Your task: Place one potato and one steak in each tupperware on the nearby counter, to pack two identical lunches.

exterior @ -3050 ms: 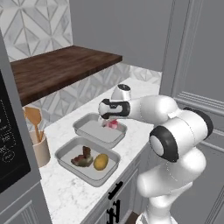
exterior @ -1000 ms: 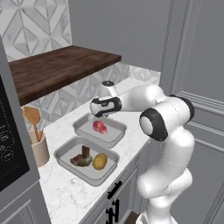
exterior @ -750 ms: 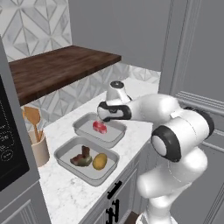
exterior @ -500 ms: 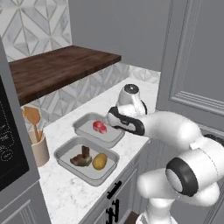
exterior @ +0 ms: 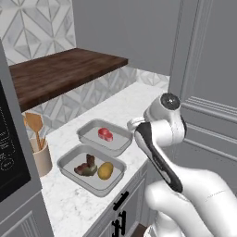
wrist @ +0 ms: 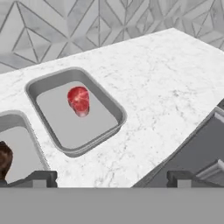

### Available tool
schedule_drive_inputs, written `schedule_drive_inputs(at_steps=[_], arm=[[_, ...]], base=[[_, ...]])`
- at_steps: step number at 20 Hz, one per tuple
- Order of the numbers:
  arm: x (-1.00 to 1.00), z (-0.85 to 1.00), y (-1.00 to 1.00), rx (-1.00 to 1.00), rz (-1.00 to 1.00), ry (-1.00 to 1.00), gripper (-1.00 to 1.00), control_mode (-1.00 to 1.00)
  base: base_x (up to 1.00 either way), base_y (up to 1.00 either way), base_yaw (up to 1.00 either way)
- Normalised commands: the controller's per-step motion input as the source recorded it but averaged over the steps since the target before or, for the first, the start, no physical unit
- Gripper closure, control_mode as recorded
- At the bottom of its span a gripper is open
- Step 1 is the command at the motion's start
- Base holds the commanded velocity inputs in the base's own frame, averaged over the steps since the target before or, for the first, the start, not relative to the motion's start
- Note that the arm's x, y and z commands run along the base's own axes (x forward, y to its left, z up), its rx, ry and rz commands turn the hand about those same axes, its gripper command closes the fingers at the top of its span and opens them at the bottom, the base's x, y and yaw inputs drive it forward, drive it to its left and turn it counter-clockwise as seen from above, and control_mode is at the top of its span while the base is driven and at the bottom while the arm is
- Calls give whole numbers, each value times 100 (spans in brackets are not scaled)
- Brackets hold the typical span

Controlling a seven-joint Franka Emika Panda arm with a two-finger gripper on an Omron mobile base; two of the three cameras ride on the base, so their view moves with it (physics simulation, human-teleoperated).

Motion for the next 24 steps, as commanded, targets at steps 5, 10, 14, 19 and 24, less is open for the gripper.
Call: schedule_drive_inputs(at_steps=[5, 10, 14, 19, 24], arm=[[-100, 82, -44, 7, -16, -6, -100, -100], [-100, 39, -20, 1, -6, 0, -100, -100], [-64, 5, 0, 0, 0, 0, -100, 100], [0, 0, 0, 0, 0, 0, -100, 100], [0, 0, 0, 0, 0, 0, -100, 100]], base=[[0, 0, 0], [0, 0, 0], [-25, 0, 0], [-100, 0, -20], [-100, 16, -40]])
